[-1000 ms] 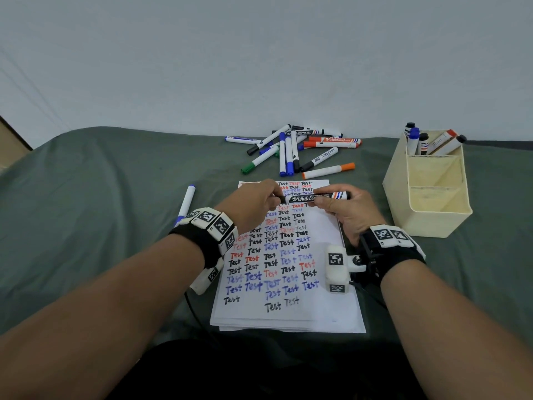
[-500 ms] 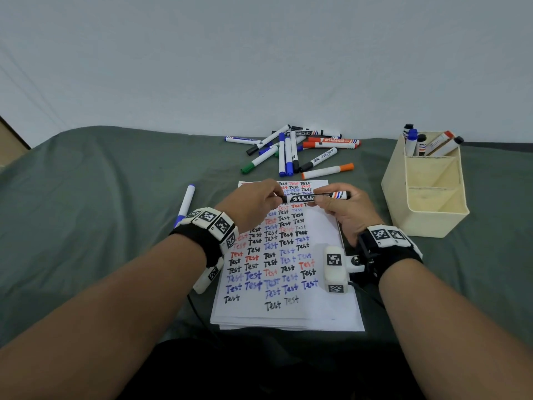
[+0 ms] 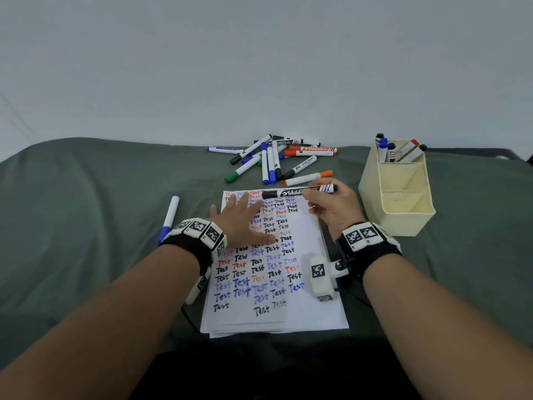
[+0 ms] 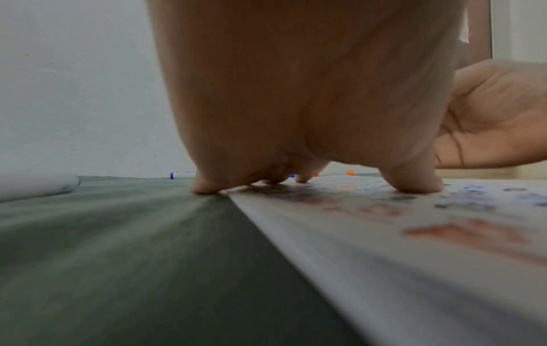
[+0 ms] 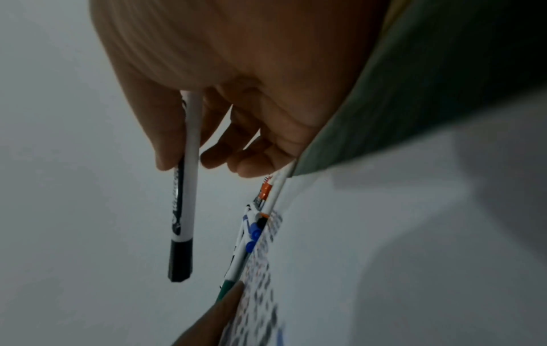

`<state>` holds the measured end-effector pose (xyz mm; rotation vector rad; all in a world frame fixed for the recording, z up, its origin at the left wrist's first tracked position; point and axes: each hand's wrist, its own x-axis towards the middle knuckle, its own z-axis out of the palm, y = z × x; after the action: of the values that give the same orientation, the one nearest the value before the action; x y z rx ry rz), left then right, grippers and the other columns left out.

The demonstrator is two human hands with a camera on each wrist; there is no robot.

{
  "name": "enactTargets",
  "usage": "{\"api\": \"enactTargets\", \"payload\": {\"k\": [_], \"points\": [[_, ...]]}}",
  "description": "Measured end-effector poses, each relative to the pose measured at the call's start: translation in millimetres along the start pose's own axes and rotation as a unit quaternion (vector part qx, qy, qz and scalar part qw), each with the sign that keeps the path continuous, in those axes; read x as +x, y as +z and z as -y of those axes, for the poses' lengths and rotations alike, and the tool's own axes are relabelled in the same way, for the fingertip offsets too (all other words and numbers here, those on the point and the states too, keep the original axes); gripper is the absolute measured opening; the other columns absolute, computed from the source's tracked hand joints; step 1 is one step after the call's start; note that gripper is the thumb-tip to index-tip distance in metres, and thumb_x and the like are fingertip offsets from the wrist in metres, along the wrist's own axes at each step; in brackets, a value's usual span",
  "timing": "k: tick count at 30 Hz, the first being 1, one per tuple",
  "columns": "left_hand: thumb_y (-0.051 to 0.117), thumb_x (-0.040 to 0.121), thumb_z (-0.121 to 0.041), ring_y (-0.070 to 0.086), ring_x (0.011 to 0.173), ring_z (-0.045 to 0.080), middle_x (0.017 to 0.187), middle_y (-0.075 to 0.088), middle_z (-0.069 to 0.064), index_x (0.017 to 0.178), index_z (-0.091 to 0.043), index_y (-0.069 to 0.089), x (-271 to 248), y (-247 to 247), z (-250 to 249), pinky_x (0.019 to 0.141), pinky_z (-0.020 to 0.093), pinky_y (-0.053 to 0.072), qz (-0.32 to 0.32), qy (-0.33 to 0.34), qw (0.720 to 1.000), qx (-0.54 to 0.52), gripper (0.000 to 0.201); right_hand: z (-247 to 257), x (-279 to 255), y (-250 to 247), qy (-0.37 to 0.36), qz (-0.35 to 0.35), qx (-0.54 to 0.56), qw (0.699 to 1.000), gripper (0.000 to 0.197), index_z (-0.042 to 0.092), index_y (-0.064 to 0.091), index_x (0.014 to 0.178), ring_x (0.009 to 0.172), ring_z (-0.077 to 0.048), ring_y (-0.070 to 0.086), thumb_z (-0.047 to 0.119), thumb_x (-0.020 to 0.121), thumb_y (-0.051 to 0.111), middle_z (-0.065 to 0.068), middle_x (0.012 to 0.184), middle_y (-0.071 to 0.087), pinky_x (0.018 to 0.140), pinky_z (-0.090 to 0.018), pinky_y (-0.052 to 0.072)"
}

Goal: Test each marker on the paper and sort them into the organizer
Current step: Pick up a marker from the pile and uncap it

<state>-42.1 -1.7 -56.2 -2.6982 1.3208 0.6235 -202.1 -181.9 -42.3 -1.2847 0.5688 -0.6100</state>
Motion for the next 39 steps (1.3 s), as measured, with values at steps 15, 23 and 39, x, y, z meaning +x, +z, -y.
{"api": "enactTargets", "payload": {"k": [15,23,39], "points": [[0.030,0.055,-0.103,-0.020,0.152,0.030,0.166,-0.022,-0.001,0.158,-0.040,-0.010,4.7,4.0,2.3,0.119,0.060,-0.005,0.003,0.014,1.000,-0.004,0.127,177.4,47.0,-48.7,-0.287,-0.177,-0.337,0.879,0.060,0.044,0.035,0.146,0.070,0.003,0.062,0.014,0.098,0.055,0.003,0.103,0.065,0.064,-0.011,0.051],[0.031,0.055,-0.103,-0.021,0.152,0.030,0.166,-0.023,0.000,0.158,-0.039,-0.011,4.5,3.2,1.4,0.120,0.060,-0.006,0.011,0.008,1.000,-0.005,0.128,170.6,48.6,-79.2,-0.279,-0.169,-0.461,0.825,0.051,0.050,0.047,0.130,0.072,-0.006,0.059,0.015,0.096,0.059,0.001,0.094,0.064,0.056,-0.009,0.040],[0.025,0.049,-0.106,-0.021,0.152,0.029,0.165,-0.024,0.000,0.157,-0.039,-0.013,5.9,4.3,2.8,0.120,0.060,-0.006,0.017,0.013,1.000,-0.005,0.133,126.5,42.1,-88.1,-0.096,-0.112,-0.693,0.706,0.037,0.007,0.056,0.081,0.087,-0.037,0.056,0.020,0.106,0.032,-0.018,0.091,0.063,0.072,-0.037,0.038]]}}
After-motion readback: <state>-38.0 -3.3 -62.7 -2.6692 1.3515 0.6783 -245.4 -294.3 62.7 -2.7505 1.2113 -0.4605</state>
